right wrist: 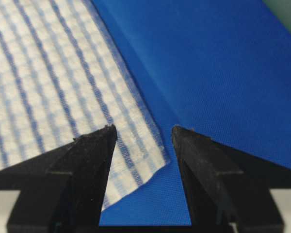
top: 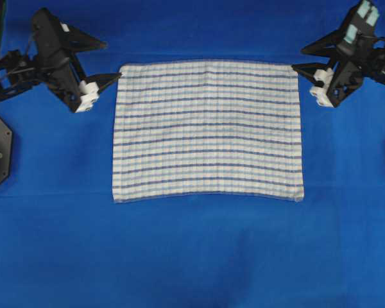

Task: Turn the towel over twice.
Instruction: 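Pinch the towel's far left and right corners with both grippers, then lift the towel by its corners and pull it up and back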

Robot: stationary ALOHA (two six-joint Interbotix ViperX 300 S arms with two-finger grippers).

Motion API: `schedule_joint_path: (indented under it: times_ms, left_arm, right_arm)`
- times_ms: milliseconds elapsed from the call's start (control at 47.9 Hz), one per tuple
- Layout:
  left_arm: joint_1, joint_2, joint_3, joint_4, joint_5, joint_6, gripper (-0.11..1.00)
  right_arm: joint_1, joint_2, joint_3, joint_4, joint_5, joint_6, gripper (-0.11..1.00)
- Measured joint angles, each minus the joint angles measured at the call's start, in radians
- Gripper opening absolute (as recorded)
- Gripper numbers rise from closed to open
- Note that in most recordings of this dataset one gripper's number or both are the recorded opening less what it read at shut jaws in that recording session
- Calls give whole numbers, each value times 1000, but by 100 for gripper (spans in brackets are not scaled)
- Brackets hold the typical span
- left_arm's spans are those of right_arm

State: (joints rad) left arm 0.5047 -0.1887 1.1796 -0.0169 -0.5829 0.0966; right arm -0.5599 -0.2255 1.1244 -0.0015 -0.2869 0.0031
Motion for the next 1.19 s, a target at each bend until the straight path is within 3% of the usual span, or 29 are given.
schedule_joint_path:
  times_ms: [480,543,605,668,772,835,1190]
  left_arm:
    - [49,288,-94,0,-54,2,81]
    - [52,302,-100,0,-49,2,74]
    - [55,307,-100,0,-35,2,61]
    - [55,307,-100,-2,-17,3,43]
    - [51,308,-103,0,21,2,17]
    - [51,307,-104,0,35,2,5]
    - [52,278,-135,0,72,11,3]
  right_arm:
    - [-38,253,-49,0,-72,3,56]
    - [-44,264,-51,0,-84,2,53]
    - [-46,272,-52,-2,-91,-2,47]
    - [-48,276,-54,-2,-98,-6,36]
    - [-49,278,-55,-2,-98,-9,7]
    - [-49,278,-55,-3,-98,-11,5]
    - [-57,252,-52,15,-84,0,5]
